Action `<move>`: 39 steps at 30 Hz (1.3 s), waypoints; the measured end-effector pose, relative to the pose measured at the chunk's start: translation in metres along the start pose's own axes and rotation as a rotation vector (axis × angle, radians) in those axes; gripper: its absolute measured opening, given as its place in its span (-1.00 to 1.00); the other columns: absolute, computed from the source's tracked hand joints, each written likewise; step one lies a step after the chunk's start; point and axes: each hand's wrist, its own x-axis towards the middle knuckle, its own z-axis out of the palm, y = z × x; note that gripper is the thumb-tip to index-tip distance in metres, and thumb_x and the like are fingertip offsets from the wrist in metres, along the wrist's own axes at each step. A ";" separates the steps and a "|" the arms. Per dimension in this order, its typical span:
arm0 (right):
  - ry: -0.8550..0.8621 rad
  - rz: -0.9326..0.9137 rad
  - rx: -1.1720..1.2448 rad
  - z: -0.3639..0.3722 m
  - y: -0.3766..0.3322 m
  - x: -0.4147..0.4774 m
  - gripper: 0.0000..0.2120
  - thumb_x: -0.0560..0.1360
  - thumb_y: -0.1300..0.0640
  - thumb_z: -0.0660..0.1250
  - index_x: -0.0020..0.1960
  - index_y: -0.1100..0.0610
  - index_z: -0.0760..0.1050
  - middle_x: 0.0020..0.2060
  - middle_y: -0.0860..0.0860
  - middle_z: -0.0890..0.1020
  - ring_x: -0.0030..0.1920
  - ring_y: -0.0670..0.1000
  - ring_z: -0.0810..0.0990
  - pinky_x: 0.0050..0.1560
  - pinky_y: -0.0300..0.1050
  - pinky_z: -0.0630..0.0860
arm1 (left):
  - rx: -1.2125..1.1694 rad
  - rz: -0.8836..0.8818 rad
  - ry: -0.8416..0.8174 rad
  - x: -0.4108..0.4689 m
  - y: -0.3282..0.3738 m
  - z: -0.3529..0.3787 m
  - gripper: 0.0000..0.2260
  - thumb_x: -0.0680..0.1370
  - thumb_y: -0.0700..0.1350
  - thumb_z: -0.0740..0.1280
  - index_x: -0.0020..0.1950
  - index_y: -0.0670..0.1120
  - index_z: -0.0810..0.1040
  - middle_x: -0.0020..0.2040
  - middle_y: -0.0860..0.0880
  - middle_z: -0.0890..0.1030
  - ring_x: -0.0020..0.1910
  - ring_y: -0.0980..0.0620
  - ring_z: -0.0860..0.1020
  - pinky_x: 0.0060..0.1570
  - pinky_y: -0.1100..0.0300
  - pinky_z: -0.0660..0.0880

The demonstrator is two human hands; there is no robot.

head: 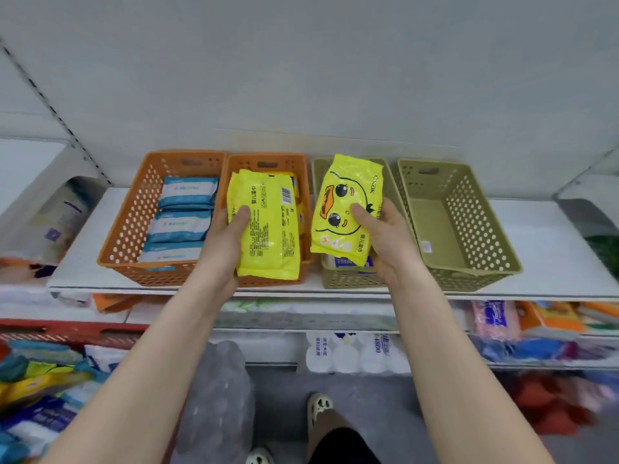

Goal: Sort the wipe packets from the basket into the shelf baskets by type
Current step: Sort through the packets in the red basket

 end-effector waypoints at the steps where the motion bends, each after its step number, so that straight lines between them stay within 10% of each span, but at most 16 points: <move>1: 0.031 -0.016 0.012 -0.011 -0.004 -0.001 -0.72 0.54 0.24 0.38 0.23 0.12 0.48 0.09 0.10 0.68 0.04 0.14 0.69 -0.04 0.18 0.64 | 0.018 0.003 -0.010 -0.002 -0.002 0.007 -0.66 0.67 0.01 0.21 0.43 -0.01 0.41 0.21 -0.05 0.65 0.13 -0.07 0.65 -0.01 -0.06 0.63; 5: 0.261 -0.220 0.017 -0.072 -0.033 0.017 -0.80 0.53 0.30 0.36 0.12 0.10 0.51 0.03 0.08 0.68 0.04 0.14 0.68 0.02 0.17 0.63 | 0.061 0.023 -0.039 0.005 -0.006 0.044 -0.64 0.65 0.00 0.24 0.44 -0.05 0.41 0.22 -0.07 0.64 0.12 -0.06 0.66 0.02 -0.08 0.62; 10: 0.490 -0.395 -0.825 -0.155 -0.069 0.083 -0.72 0.48 0.22 0.31 0.19 0.13 0.47 0.02 0.11 0.65 0.04 0.20 0.59 0.05 0.04 0.51 | 0.016 0.036 -0.005 0.028 -0.009 0.107 -0.65 0.65 -0.02 0.25 0.42 -0.07 0.42 0.21 -0.08 0.65 0.09 -0.05 0.67 0.07 -0.09 0.60; 17: -0.160 -0.192 -1.679 -0.184 -0.060 0.181 -0.43 0.48 0.33 0.21 0.42 -0.05 0.33 0.21 0.14 0.60 0.16 0.22 0.57 0.05 0.00 0.53 | 0.005 0.003 0.080 0.053 -0.023 0.173 -0.68 0.65 0.02 0.25 0.40 0.01 0.44 0.04 0.04 0.70 -0.13 0.09 0.71 -0.26 0.11 0.63; 23: -0.270 -0.395 -1.881 -0.180 -0.041 0.221 -0.44 0.50 0.31 0.25 0.45 -0.02 0.35 0.28 0.13 0.54 0.27 0.21 0.45 0.20 0.03 0.44 | -0.044 -0.003 0.151 0.059 -0.029 0.191 -0.69 0.66 -0.03 0.23 0.41 0.04 0.40 -0.21 0.15 0.71 -0.29 0.17 0.69 -0.48 0.25 0.55; 29: -0.212 -0.412 -2.049 -0.179 -0.028 0.207 -0.17 0.37 -0.14 0.47 0.51 0.01 0.17 0.31 0.14 0.47 0.30 0.20 0.43 0.28 0.07 0.34 | -0.036 -0.021 0.142 0.068 -0.027 0.196 -0.89 0.65 -0.03 0.24 0.17 0.09 0.43 -0.27 0.16 0.69 -0.33 0.19 0.68 -0.49 0.27 0.55; 34: -0.205 -0.473 -1.994 -0.174 -0.036 0.209 -0.36 0.39 0.33 0.33 0.43 0.07 0.31 0.26 0.11 0.51 0.28 0.17 0.43 0.22 0.02 0.38 | -0.029 -0.014 0.119 0.071 -0.019 0.199 -0.82 0.65 -0.02 0.25 0.25 0.05 0.46 -0.18 0.10 0.72 -0.26 0.13 0.70 -0.45 0.23 0.57; 39: -0.164 -0.555 -1.913 -0.171 -0.036 0.207 -0.44 0.39 0.37 0.28 0.35 0.05 0.43 0.19 0.05 0.59 0.24 0.17 0.44 0.20 0.00 0.35 | -0.019 0.002 0.089 0.074 -0.016 0.200 -0.84 0.65 -0.03 0.24 0.24 0.09 0.46 -0.08 0.08 0.69 -0.26 0.15 0.70 -0.45 0.24 0.57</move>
